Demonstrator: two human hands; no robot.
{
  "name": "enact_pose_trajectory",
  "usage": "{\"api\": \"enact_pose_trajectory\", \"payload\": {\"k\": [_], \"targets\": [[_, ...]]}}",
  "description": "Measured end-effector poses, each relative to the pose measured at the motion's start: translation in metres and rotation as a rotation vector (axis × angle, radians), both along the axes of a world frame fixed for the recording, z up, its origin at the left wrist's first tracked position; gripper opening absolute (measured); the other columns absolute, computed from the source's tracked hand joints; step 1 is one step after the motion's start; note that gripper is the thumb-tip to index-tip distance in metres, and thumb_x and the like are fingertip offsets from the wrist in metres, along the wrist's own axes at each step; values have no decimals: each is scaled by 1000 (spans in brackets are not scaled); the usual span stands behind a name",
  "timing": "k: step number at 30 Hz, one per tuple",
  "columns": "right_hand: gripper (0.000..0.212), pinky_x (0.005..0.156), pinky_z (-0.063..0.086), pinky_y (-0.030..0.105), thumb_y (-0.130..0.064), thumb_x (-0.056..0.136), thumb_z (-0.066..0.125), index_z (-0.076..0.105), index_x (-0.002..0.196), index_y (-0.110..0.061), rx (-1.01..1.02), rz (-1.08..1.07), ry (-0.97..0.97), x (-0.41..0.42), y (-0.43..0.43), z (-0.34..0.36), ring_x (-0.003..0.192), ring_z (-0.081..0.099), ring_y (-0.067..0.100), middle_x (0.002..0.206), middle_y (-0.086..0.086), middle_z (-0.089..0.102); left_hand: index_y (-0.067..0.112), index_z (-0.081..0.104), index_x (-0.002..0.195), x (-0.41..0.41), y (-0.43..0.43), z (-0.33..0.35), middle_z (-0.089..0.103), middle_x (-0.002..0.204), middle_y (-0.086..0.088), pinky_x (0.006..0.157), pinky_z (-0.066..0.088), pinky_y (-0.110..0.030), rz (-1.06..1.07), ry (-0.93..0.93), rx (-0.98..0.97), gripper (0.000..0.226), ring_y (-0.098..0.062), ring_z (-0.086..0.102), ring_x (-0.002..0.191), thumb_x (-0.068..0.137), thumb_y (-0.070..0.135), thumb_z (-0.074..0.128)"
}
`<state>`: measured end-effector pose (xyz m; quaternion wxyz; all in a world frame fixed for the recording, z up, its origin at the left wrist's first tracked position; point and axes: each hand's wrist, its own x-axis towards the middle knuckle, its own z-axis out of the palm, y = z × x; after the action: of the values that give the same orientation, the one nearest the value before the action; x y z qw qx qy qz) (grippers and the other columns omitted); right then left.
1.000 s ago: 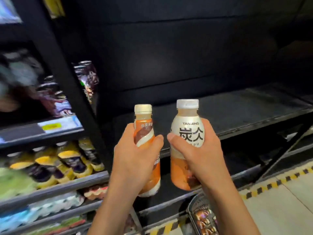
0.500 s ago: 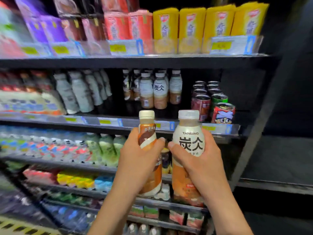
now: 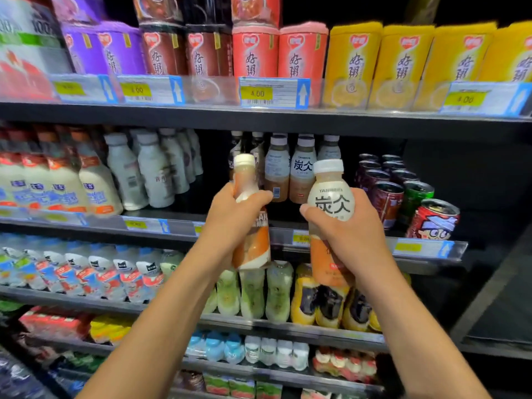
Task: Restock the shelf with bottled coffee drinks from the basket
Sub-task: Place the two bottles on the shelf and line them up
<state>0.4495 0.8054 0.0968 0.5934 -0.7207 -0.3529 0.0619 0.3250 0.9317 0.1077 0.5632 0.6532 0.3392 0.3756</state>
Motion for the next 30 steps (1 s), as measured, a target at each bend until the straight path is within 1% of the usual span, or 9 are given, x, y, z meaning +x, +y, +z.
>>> {"api": "enact_pose_trajectory", "payload": {"k": [3,7,9,12,14,15,19,23,30], "targets": [[41,64,57,36,-41,73,82,59,104,-25,35,26,159,27,26,8,80,68,16,93,-3,69,20,61,105,15,30,8,70,98,-2,67,53,-30,-33,-2,-12,27,-18,69,87,84,31,72],[29,55,55,30,-31,79,78,55,88,-17,82,9,417,66,56,13,66,66,18,83,5,67,13,64,94,42,77,10,70,74,3,56,48,-25,-28,15,-51,18,-13,68,68,84,28,66],[22,48,51,21,-27,80,75,58,86,-14,115,-23,474,84,72,12,57,62,14,78,4,66,21,60,82,68,124,2,70,77,4,49,49,-18,-10,72,-50,8,-13,70,72,88,25,60],[63,62,61,35,-37,52,88,69,106,-12,190,-31,412,105,95,9,76,73,23,93,7,76,21,63,93,129,257,-60,69,117,-8,54,48,-16,3,141,-31,16,-15,68,81,84,35,62],[81,70,62,46,-40,39,88,67,111,-12,189,-55,334,120,106,3,85,73,30,98,10,75,16,63,117,140,266,-74,71,115,-10,66,49,-26,-41,180,-34,69,-23,68,83,56,49,68],[83,70,62,46,-40,37,88,67,111,-11,171,-60,304,129,111,-1,85,73,30,98,10,75,19,61,121,128,236,-60,73,108,-8,72,53,-31,-47,118,-45,77,-24,69,84,51,52,67],[74,71,61,41,-30,39,89,68,107,-10,95,-74,231,151,121,-5,83,74,25,94,7,76,20,59,111,107,172,-25,70,99,-6,85,54,-38,-91,28,28,43,-25,67,91,70,32,64],[62,72,58,37,-11,43,87,70,102,-8,65,-39,235,166,134,-11,81,74,23,91,6,77,14,51,128,120,193,-29,68,107,-4,90,52,-38,-115,65,115,64,-22,65,99,67,25,69],[67,73,54,28,-12,60,92,60,119,-14,5,17,201,180,139,-14,92,70,15,104,0,74,9,57,125,130,220,-38,70,115,-5,101,49,-46,-153,74,249,48,-20,66,107,80,10,77]]}}
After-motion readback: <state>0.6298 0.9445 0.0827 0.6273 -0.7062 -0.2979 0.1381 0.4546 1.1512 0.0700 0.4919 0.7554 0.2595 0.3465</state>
